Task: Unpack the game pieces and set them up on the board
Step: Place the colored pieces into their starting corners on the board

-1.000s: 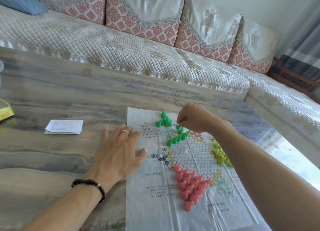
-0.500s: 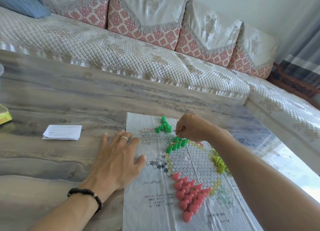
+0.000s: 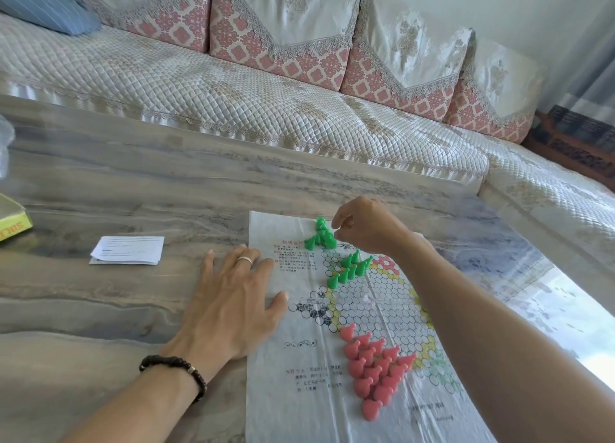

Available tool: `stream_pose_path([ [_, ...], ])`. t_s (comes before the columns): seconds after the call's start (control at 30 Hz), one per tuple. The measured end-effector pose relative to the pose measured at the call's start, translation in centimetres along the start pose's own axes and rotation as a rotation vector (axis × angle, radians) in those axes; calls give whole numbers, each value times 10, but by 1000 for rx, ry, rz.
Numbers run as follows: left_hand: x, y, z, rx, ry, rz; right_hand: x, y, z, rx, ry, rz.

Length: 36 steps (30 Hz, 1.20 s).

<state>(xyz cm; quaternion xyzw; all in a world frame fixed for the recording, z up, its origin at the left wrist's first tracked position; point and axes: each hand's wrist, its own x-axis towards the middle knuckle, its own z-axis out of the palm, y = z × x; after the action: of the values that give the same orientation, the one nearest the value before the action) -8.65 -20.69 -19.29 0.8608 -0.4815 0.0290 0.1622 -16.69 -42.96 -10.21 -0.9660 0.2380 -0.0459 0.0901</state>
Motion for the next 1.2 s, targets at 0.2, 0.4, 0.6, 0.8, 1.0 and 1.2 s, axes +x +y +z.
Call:
stream_pose_path([
  [0.2, 0, 0, 0, -19, 11, 0, 2, -7, 18, -57, -29, -15],
  [0.4, 0, 1, -1, -27, 15, 1, 3, -7, 12, -86, -6, -24],
  [0.6, 0, 1, -2, -36, 21, -1, -7, -4, -6, 32, 7, -34],
  [0.8, 0, 2, -2, -45, 15, -5, -22, -3, -10, 61, -55, -56],
  [1.0, 0, 2, -3, -42, 20, -8, -28, -3, -5, 24, -84, -40],
  [1.2, 0, 2, -2, -49, 17, -8, -30, -1, 1, -27, -72, -58],
])
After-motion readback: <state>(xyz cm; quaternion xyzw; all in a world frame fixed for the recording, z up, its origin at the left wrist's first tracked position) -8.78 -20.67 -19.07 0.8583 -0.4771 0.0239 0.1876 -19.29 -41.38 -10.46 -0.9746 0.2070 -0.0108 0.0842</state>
